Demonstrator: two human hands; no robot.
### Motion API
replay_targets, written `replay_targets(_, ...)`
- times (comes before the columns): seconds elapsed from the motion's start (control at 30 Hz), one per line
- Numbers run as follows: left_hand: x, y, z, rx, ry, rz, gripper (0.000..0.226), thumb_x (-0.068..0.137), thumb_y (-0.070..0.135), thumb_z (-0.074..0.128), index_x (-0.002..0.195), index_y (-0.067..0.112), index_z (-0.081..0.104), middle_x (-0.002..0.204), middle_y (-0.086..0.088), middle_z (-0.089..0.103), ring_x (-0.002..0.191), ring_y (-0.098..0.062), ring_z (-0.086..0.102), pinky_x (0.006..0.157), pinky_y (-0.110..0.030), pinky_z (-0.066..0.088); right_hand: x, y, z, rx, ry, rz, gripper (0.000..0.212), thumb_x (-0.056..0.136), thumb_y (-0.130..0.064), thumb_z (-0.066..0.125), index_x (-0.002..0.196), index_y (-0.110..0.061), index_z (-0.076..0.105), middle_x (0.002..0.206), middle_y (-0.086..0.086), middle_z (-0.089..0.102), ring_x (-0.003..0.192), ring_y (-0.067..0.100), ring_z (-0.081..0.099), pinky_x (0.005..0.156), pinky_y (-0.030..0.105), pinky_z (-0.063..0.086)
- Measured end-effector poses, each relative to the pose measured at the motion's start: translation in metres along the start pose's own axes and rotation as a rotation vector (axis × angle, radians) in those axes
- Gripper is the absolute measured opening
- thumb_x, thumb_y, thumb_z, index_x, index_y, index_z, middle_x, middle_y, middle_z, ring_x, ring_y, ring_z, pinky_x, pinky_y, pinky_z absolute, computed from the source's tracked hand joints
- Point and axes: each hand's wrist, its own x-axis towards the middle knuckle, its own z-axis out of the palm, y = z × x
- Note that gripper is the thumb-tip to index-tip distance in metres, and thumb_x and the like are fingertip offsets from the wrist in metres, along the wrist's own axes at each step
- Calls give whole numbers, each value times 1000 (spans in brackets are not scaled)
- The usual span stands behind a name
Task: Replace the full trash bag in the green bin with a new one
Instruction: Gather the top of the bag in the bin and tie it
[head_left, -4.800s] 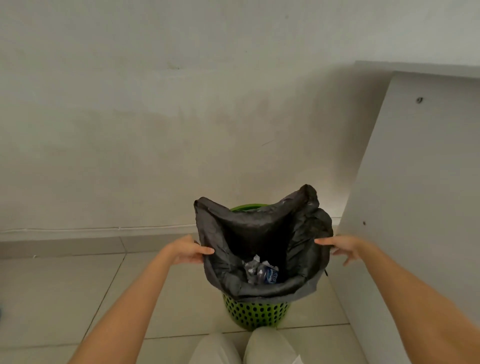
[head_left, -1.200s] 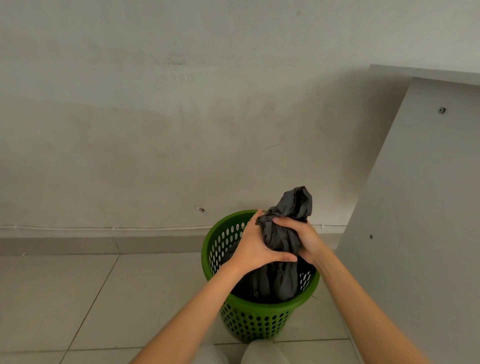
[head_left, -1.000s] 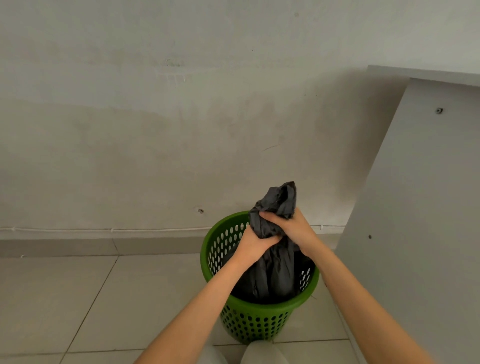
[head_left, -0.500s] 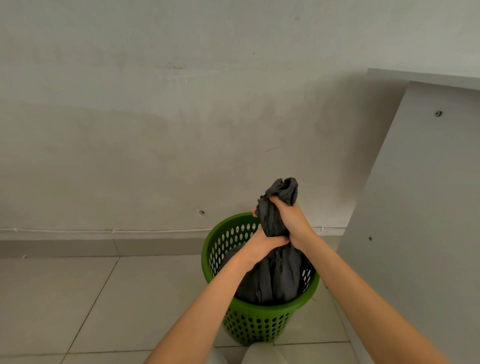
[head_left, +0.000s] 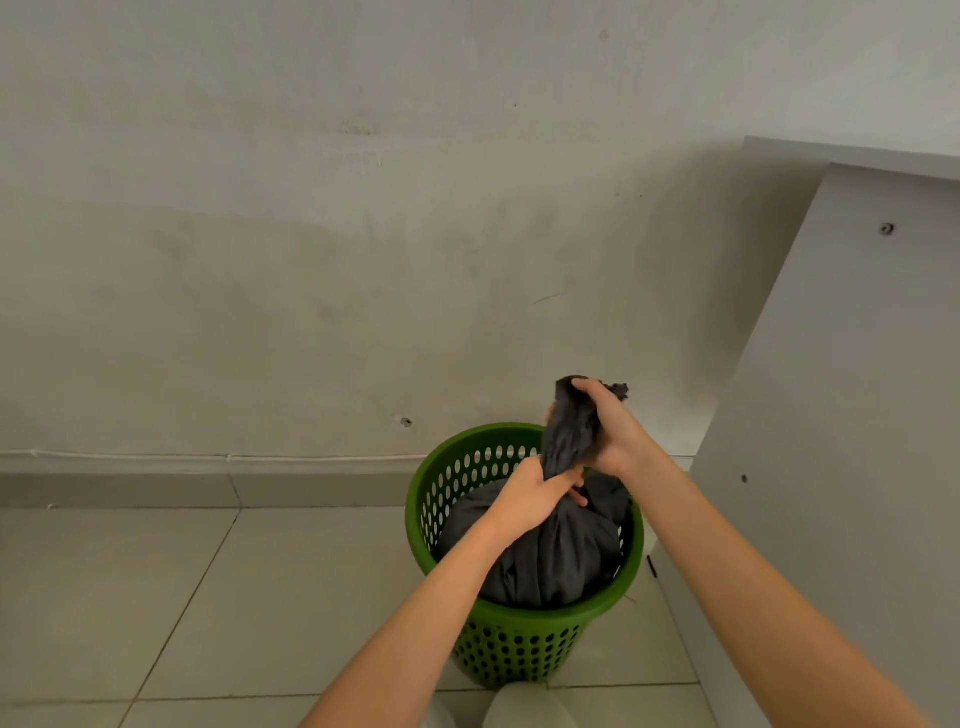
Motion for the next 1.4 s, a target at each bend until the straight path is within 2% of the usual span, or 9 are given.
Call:
replay_targets(0.13, -1, -7, -20, -22, 6, -84, 24, 96, 26, 43, 111, 11, 54, 75, 1, 64, 68, 4, 62, 77, -12, 43, -21, -5, -14, -1051, 217, -520, 83, 81, -30, 60, 145, -10, 12, 145, 10, 32, 136, 28, 27, 111, 43, 25)
replay_targets(0.23, -3, -1, -26, 24, -48, -109, 36, 95, 28, 44, 125, 9, 51, 96, -9, 67, 87, -8, 60, 93, -24, 43, -29, 6, -29, -1925, 168, -1253, 95, 71, -28, 51, 148, -16, -4, 157, 9, 9, 144, 27, -12, 107, 71, 1)
replay_targets(0.37, -4, 6, -17, 220, -141, -81, 36, 94, 19, 47, 127, 5, 50, 114, -2, 55, 107, -8, 43, 98, -25, 33, -9, 22, -37, -2594, -201, -1407, 103, 60, -32, 76, 145, -22, 20, 145, 12, 41, 141, 34, 22, 105, 72, 0)
replay_targets(0.5, -5, -2, -17, 138, -222, -67, 14, 85, 17, 63, 98, 12, 62, 96, -1, 62, 92, -10, 54, 89, -23, 42, -6, 5, -22, -2648, -289, -1662, 31, 61, -14, 79, 90, -15, 67, 69, -1, 66, 74, 17, 66, 102, 61, 28)
replay_targets(0.6, -6, -18, -16, 180, -221, -75, 20, 80, 12, 67, 67, 20, 54, 76, 4, 55, 80, -12, 54, 79, -22, 42, -9, 4, -12, -2726, -544, -1524, 17, 62, -16, 80, 70, -16, 65, 58, -4, 62, 56, 13, 59, 72, 34, 59)
replay_targets(0.67, -8, -29, -12, 247, -153, -72, 19, 76, 23, 67, 64, 19, 52, 72, 2, 55, 86, -23, 58, 89, -36, 43, -15, 7, -6, -2755, -602, -1404, 13, 67, -18, 78, 68, -15, 65, 58, -3, 62, 51, 12, 57, 45, 22, 46)
replay_targets(0.93, -12, -54, -4, 954, 150, 121, 39, 90, 35, 50, 124, 17, 52, 129, -1, 48, 129, -17, 33, 117, -51, -4, -55, 53, 2, -2823, -405, -556, 31, 94, -2, 41, 125, 2, 47, 125, 19, 55, 111, 32, 57, 89, 37, 47)
replay_targets(1.13, -8, -55, -2, 1013, 133, 214, 32, 90, 27, 47, 119, 14, 54, 131, -4, 42, 132, -19, 26, 115, -56, -7, -69, 57, 5, -2812, -461, -544, 38, 97, -2, 29, 133, 10, 36, 136, 26, 44, 125, 37, 43, 103, 41, 33)
replay_targets(1.4, -14, -66, -6, 1002, 129, 117, 38, 92, 39, 44, 123, 19, 56, 131, -3, 40, 134, -18, 22, 112, -55, -13, -48, 39, -6, -2728, -349, -514, 23, 94, -12, 45, 111, -3, 58, 110, 11, 65, 92, 24, 63, 75, 30, 48)
